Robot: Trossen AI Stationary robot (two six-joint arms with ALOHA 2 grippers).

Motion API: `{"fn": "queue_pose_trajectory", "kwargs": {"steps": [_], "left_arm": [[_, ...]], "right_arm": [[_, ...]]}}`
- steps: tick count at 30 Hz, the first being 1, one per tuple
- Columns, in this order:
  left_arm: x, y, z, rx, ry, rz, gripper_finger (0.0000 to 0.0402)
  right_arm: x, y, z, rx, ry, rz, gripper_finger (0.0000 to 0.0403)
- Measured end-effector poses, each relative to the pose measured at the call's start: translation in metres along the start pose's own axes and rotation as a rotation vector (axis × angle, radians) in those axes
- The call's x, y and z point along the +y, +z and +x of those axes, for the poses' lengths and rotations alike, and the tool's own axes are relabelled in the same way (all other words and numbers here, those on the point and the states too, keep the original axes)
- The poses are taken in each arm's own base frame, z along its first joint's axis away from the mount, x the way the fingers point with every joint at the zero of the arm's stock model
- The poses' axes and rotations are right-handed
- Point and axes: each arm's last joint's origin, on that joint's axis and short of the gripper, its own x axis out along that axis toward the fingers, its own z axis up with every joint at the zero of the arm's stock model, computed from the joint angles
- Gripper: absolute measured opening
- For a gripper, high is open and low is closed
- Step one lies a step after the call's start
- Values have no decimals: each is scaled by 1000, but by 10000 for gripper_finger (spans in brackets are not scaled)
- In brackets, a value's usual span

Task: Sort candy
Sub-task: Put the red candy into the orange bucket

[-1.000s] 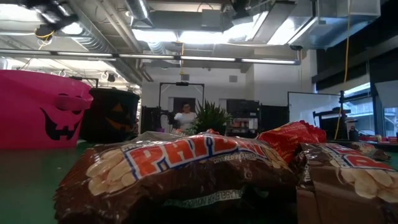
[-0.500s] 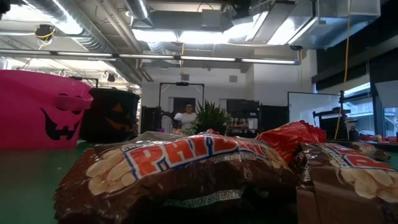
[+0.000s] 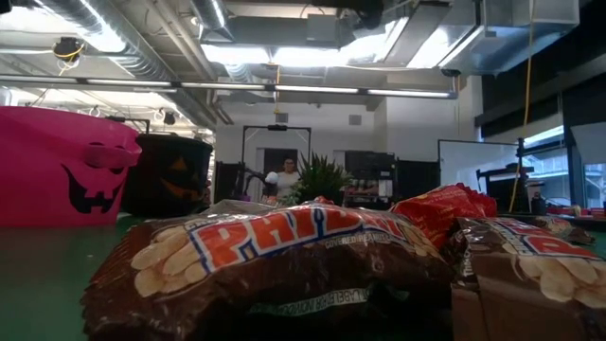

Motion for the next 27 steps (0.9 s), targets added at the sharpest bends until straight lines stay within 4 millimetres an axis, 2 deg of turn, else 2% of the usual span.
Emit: {"fn": "queue_pose_trajectory", "kwargs": {"steps": [7,11,15,21,24,27], "left_arm": [[0,0,-2,11,-18,-2,122],[-1,7,-12,27,-50,-30,132],[-8,13,-34,-101,-10,64,127],[-13,21,-71,-379,189,344,125],[-9,23,-84,-502,299,457,125],[-1,23,-97,-569,372,510,125]], "right_arm": [[-2,-4,0,33,-51,0,209],[-5,-7,0,51,-131,-4,209],[-11,-15,5,96,-284,-18,209],[-23,-30,31,140,-507,-21,209],[-38,-41,46,204,-519,20,209],[-63,-51,60,271,-502,112,209]]}}
